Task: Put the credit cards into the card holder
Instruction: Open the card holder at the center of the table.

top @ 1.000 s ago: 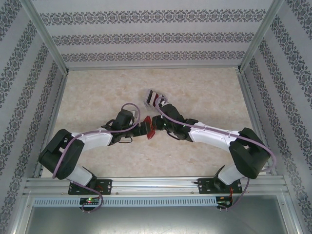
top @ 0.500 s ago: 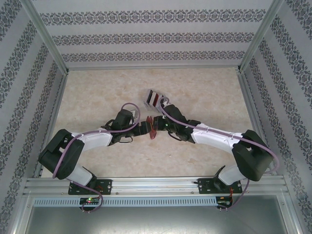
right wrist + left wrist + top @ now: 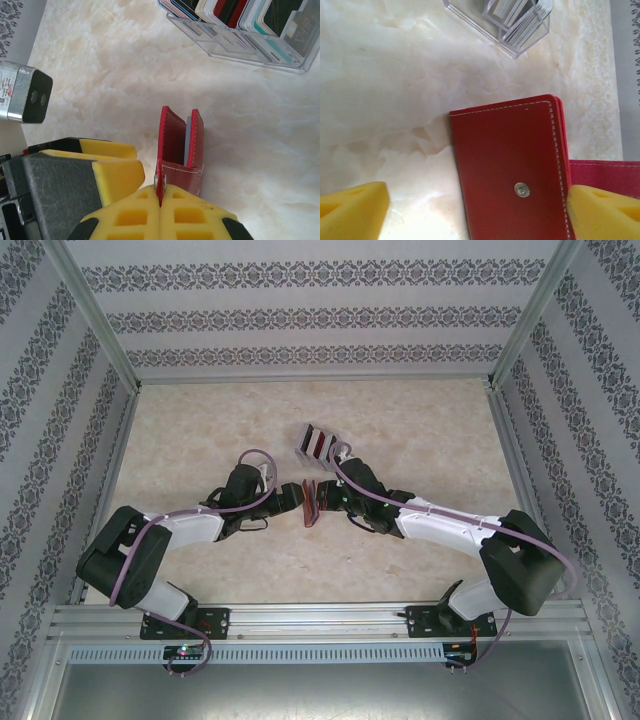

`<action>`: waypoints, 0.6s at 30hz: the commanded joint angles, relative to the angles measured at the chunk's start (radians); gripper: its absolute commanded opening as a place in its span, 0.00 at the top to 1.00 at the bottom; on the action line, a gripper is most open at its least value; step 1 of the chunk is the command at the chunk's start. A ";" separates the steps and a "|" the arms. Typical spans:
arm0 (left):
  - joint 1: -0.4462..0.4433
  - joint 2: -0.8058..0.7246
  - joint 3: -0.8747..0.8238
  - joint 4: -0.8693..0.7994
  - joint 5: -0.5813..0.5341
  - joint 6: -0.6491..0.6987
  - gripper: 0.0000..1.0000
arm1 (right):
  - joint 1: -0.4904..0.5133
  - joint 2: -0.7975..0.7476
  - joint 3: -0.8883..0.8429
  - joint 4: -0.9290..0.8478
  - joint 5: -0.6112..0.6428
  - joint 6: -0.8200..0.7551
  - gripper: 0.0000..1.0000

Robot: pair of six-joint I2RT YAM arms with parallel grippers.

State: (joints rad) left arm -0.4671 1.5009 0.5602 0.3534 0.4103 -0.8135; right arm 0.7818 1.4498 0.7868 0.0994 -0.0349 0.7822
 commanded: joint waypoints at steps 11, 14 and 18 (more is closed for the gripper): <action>0.004 0.082 0.012 0.081 0.074 -0.037 0.16 | 0.036 0.002 -0.001 0.049 0.046 0.017 1.00; 0.003 0.083 0.024 0.042 0.057 -0.031 0.28 | 0.039 0.004 -0.005 0.056 0.056 0.012 1.00; 0.003 0.045 0.021 -0.016 -0.010 -0.001 0.44 | 0.039 -0.017 -0.004 0.026 0.075 -0.001 1.00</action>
State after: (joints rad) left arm -0.4671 1.5753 0.5621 0.3779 0.4461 -0.8391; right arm 0.8097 1.4498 0.7868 0.1238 -0.0006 0.7860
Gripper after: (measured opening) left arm 0.575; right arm 0.067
